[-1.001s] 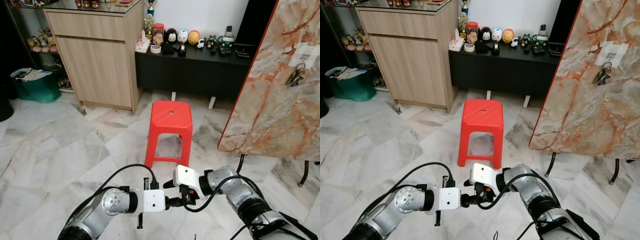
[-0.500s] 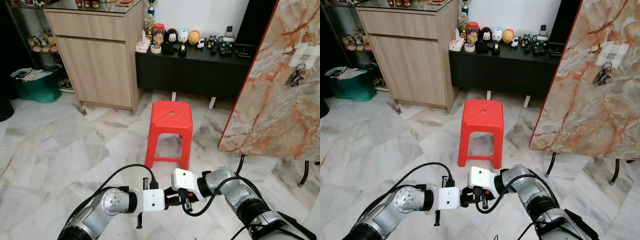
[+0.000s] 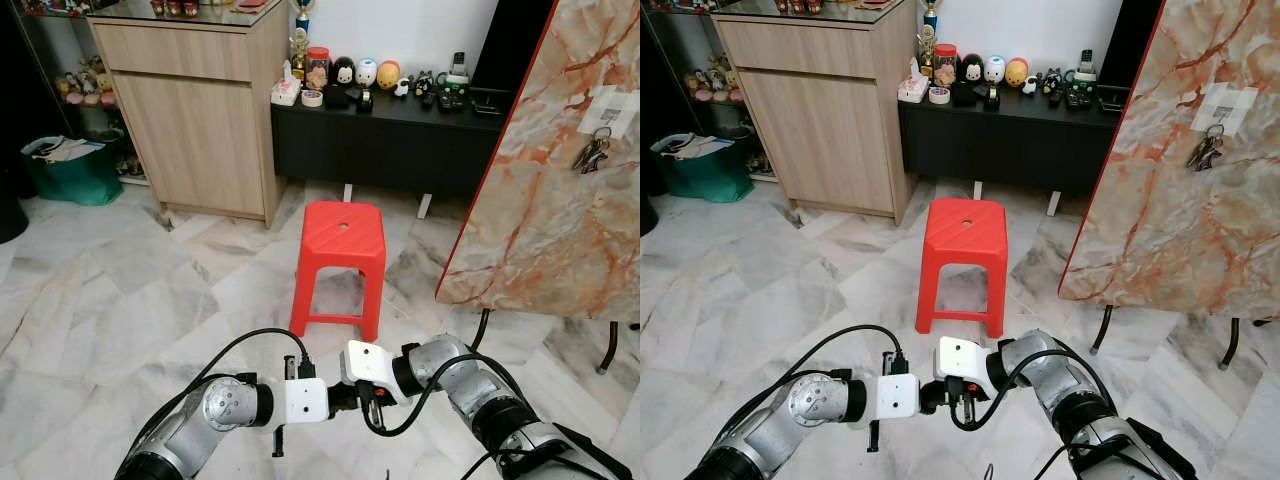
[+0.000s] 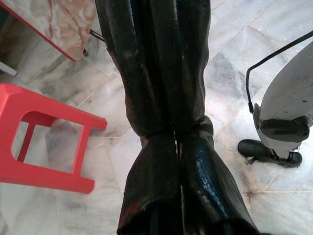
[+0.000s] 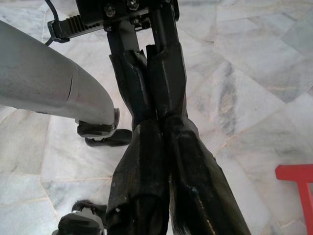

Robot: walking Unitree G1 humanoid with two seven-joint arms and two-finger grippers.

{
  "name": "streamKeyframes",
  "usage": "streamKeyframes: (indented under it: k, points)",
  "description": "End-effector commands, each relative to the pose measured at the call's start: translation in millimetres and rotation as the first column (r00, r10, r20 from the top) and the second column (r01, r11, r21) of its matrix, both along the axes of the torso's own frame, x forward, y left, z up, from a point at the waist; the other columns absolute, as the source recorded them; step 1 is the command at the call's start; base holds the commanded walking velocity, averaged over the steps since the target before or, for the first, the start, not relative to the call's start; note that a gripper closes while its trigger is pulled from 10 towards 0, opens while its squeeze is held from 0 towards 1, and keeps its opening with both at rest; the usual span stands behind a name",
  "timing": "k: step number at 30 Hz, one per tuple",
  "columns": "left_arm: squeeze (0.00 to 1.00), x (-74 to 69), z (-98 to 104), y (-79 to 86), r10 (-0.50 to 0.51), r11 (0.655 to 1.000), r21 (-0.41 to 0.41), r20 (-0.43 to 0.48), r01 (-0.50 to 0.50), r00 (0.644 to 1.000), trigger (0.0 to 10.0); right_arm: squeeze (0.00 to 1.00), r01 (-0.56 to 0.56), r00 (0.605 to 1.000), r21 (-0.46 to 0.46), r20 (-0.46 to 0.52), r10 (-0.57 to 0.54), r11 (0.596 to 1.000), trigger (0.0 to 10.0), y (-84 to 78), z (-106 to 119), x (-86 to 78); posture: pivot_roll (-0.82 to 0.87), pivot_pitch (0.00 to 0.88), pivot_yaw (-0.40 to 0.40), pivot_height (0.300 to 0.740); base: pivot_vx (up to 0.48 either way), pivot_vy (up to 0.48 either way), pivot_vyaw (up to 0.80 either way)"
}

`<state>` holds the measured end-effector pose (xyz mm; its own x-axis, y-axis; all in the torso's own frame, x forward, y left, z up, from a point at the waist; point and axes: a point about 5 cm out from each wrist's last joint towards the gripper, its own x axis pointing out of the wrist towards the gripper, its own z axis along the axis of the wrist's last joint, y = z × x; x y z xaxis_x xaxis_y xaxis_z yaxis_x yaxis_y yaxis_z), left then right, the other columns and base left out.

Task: Hang keys on a hook

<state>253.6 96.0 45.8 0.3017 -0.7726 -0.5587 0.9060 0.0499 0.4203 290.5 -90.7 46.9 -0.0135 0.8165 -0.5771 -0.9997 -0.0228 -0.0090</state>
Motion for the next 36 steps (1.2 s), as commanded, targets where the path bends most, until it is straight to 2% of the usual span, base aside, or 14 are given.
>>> streamKeyframes:
  k: [1, 8, 9, 11, 12, 13, 28, 29, 30, 36]
  points:
    - [0.00, -3.9, -1.8, -9.9, -0.050, 0.999, 0.008, -0.005, 0.050, 0.999, 0.0, 0.00, -0.026, 0.999, 0.026, 0.036, 0.025, 0.999, 0.0, 6.3, 7.0, 2.0, 0.13, 0.000, -0.086, 0.740, 0.000, 0.000, 0.00]
    - [0.00, -2.3, -1.5, -9.6, -0.047, 0.999, 0.019, 0.011, 0.047, 0.999, 0.1, 0.00, -0.034, 0.999, 0.025, 0.031, 0.033, 0.999, 0.0, 6.1, 6.7, 1.0, 0.13, 0.000, -0.085, 0.740, 0.000, 0.000, 0.00]
    - [0.00, -1.6, -1.7, -9.4, -0.043, 0.999, 0.024, 0.014, 0.043, 0.999, 7.9, 0.00, -0.035, 0.999, 0.024, 0.031, 0.034, 0.999, 0.0, 6.1, 6.4, 0.8, 0.13, 0.000, -0.086, 0.740, 0.000, 0.000, 0.00]
    - [0.00, -1.1, -1.8, -9.2, -0.039, 0.999, 0.024, 0.015, 0.038, 0.999, 7.9, 0.00, -0.035, 0.999, 0.023, 0.030, 0.035, 0.999, 0.0, 6.1, 6.4, 0.8, 0.13, 0.000, -0.086, 0.740, 0.000, 0.000, 0.00]
    - [0.68, -1.3, -1.5, -9.7, -0.038, 0.999, 0.014, 0.010, 0.038, 0.999, 10.0, 0.00, -0.036, 0.999, 0.021, 0.031, 0.036, 0.999, 0.0, 6.1, 6.3, 0.8, 0.13, 0.000, -0.086, 0.740, 0.000, 0.000, 0.00]
    - [1.00, -1.6, -1.2, -9.9, -0.041, 0.999, 0.011, 0.004, 0.041, 0.999, 10.0, 0.00, -0.037, 0.999, 0.021, 0.031, 0.036, 0.999, 0.0, 6.0, 6.3, 0.8, 0.13, 0.000, -0.086, 0.740, 0.000, 0.000, 0.00]
    - [1.00, -3.5, -2.8, -7.1, -0.049, 0.998, 0.025, -0.006, 0.049, 0.999, 10.0, 0.00, 0.000, 0.999, 0.021, 0.039, 0.000, 1.000, 0.0, 3.2, 6.5, 3.8, 0.13, 0.000, -0.084, 0.740, 0.000, 0.000, 0.00]
    - [0.54, -3.4, -3.5, -5.8, -0.045, 0.999, 0.030, -0.005, 0.045, 0.999, 10.0, 0.00, 0.001, 0.999, 0.022, 0.038, -0.002, 1.000, 0.0, 2.5, 7.0, 4.2, 0.13, 0.000, -0.084, 0.740, 0.000, 0.000, 0.00]
    - [0.00, -3.3, -4.3, -4.5, -0.040, 0.999, 0.035, -0.008, 0.040, 0.999, 10.0, 0.00, 0.000, 0.999, 0.020, 0.037, -0.001, 1.000, 0.0, 1.5, 7.3, 4.5, 0.13, 0.000, -0.084, 0.740, 0.000, 0.000, 0.00]
    - [0.00, -0.7, -0.9, 3.1, -0.022, 0.999, 0.032, -0.014, 0.022, 1.000, 10.0, 0.00, -0.027, 0.999, -0.036, 0.042, 0.029, 0.999, 0.0, -4.7, 4.6, 3.4, 0.13, 0.000, -0.087, 0.740, 0.000, 0.000, 0.00]
